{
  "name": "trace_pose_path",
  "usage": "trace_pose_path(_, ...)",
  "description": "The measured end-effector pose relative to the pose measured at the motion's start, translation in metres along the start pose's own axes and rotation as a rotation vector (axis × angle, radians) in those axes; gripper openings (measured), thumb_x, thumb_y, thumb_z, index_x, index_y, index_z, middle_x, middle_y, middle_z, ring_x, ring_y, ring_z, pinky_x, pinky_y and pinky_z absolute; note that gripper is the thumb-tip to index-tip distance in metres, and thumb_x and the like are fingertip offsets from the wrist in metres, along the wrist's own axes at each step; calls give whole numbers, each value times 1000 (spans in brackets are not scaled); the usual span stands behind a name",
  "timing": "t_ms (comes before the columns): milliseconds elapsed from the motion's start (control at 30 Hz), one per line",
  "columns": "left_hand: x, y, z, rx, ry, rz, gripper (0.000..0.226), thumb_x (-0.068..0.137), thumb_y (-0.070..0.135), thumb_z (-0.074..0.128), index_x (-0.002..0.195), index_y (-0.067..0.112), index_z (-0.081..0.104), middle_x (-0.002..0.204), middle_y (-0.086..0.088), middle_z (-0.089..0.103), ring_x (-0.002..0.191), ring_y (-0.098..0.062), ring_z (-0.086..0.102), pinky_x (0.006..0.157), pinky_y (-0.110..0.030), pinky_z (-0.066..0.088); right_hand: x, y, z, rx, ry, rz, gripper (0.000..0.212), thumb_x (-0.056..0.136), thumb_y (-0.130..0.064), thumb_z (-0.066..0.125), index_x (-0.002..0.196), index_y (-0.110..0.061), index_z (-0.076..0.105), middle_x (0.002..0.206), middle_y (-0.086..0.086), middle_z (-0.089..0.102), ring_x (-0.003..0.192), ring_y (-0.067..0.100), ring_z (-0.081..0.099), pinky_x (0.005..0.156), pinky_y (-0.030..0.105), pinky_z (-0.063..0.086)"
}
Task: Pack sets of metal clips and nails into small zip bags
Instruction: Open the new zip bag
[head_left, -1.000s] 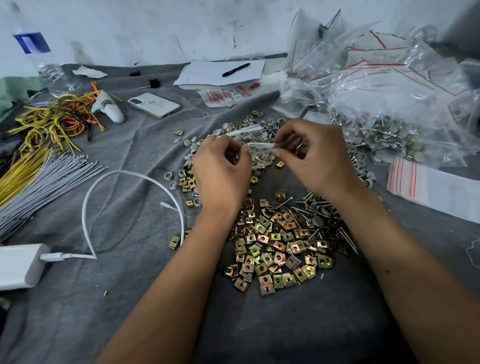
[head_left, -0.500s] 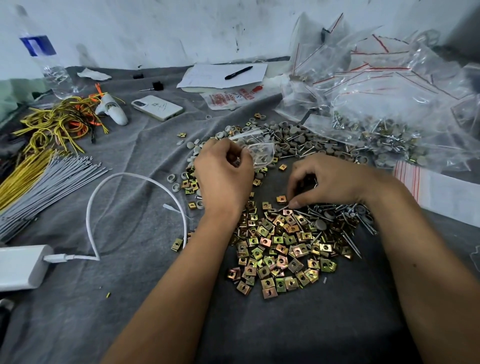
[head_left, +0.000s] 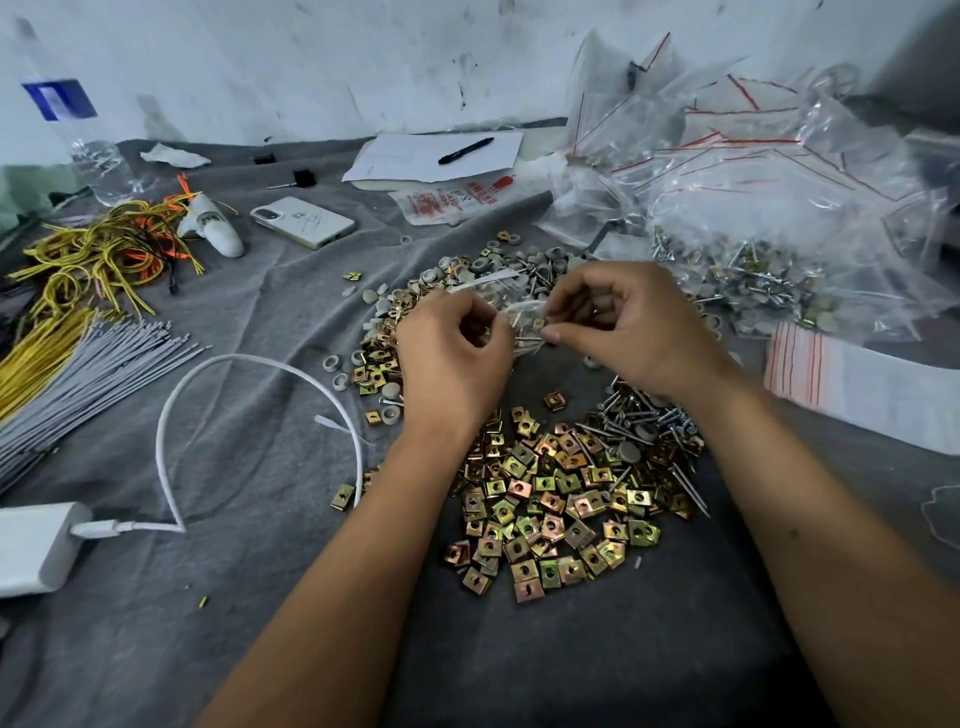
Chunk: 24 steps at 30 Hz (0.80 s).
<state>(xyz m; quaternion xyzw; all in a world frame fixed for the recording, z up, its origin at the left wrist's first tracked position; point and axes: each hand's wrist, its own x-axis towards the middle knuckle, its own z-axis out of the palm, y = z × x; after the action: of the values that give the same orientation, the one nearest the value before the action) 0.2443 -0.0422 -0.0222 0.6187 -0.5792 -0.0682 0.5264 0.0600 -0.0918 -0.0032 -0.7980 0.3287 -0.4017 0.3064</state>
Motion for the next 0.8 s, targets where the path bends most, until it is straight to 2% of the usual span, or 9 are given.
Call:
trace_pose_path(100, 0, 1, 1, 6, -25, 21, 15, 87, 15, 74, 74, 10, 71, 72, -2, 64, 66, -16, 59, 62, -38, 50, 0, -1, 10, -53, 88, -41, 17, 78, -15, 88, 84, -15, 72, 80, -5, 73, 74, 13, 72, 69, 32, 62)
trace_pose_path(200, -1, 1, 1, 3, -31, 28, 14, 87, 15, 74, 75, 10, 71, 72, -2, 64, 65, -15, 59, 60, -36, 50, 1, -4, 15, 20, 188, -44, 16, 81, -18, 87, 82, -17, 70, 76, -3, 73, 65, 11, 71, 57, 26, 57)
trace_pose_path(267, -1, 1, 1, 2, -25, 29, 15, 88, 16, 74, 74, 11, 71, 71, -1, 64, 64, -13, 58, 59, -34, 49, 1, -7, 16, 142, 262, -39, 17, 84, -14, 84, 82, -14, 67, 75, 2, 74, 61, 19, 72, 50, 29, 56)
trace_pose_path(367, -1, 1, 1, 5, -24, 32, 16, 88, 17, 74, 74, 11, 71, 71, 0, 64, 63, -12, 58, 59, -34, 49, 2, -6, 16, 238, 297, -21, 16, 85, -10, 83, 84, -10, 66, 75, 8, 75, 61, 32, 73, 51, 38, 59)
trace_pose_path(500, 0, 0, 1, 11, -7, 36, 16, 87, 16, 72, 71, 13, 69, 69, 1, 63, 64, -14, 59, 60, -38, 50, 2, 0, 15, 136, 181, 108, 9, 85, -10, 82, 88, -12, 75, 77, 2, 77, 58, 19, 74, 47, 21, 53)
trace_pose_path(533, -1, 0, 1, 11, -1, 33, 16, 86, 16, 72, 71, 13, 69, 68, 1, 63, 64, -15, 59, 61, -39, 50, 2, 1, 14, 112, 181, 123, 8, 85, -9, 82, 89, -14, 76, 77, 0, 78, 58, 19, 74, 48, 24, 54)
trace_pose_path(633, -1, 0, 0, 3, 17, 18, 16, 86, 16, 72, 71, 14, 69, 69, 2, 64, 64, -14, 60, 62, -38, 52, 2, 3, 8, 126, 259, 145, 10, 87, -8, 80, 89, -17, 76, 80, -1, 78, 64, 21, 76, 52, 44, 61)
trace_pose_path(733, -1, -1, 0, -5, 26, 16, 15, 86, 16, 72, 72, 14, 70, 70, 2, 65, 65, -13, 61, 62, -36, 52, 3, 7, 0, 2, 349, 117, 13, 86, -12, 81, 84, -24, 75, 78, -4, 76, 70, 11, 74, 57, 36, 62)
trace_pose_path(800, -1, -1, -1, -3, 26, 15, 15, 87, 15, 72, 72, 14, 71, 71, 2, 66, 66, -13, 61, 62, -34, 51, 3, 12, -7, -189, 319, 116, 5, 86, -23, 82, 85, -23, 76, 75, -8, 73, 70, 9, 70, 65, 34, 61)
